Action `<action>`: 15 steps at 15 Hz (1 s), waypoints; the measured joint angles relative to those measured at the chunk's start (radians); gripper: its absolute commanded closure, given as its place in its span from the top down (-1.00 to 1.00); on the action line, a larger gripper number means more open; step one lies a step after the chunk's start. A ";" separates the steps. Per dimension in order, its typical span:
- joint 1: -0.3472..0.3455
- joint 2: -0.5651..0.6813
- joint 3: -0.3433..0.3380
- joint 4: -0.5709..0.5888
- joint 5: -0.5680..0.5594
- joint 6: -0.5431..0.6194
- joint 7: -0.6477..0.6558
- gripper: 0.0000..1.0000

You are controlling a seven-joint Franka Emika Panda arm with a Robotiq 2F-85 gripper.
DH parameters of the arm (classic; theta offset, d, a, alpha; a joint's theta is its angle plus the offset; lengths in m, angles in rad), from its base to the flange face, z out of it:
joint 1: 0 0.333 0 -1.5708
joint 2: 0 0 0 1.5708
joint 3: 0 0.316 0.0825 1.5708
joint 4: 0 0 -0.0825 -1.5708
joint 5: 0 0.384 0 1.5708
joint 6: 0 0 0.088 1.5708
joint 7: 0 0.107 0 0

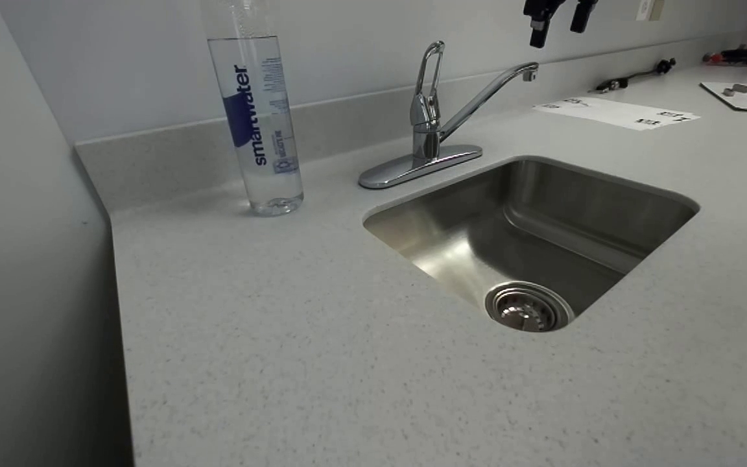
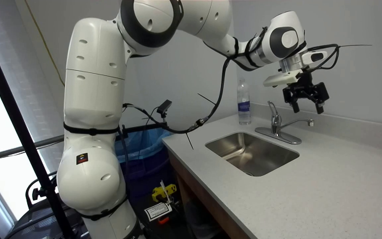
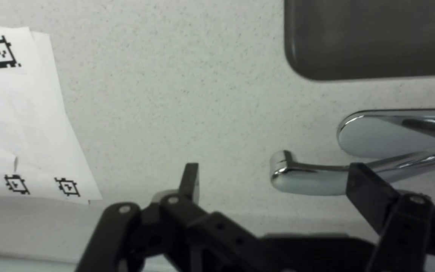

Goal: Move the nozzle from right to left then close the faucet.

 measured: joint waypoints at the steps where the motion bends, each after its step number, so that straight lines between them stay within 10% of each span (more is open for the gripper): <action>1: 0.000 0.007 -0.010 0.000 -0.023 0.028 0.014 1.00; 15: 0.010 0.185 -0.052 0.156 -0.107 0.137 0.197 1.00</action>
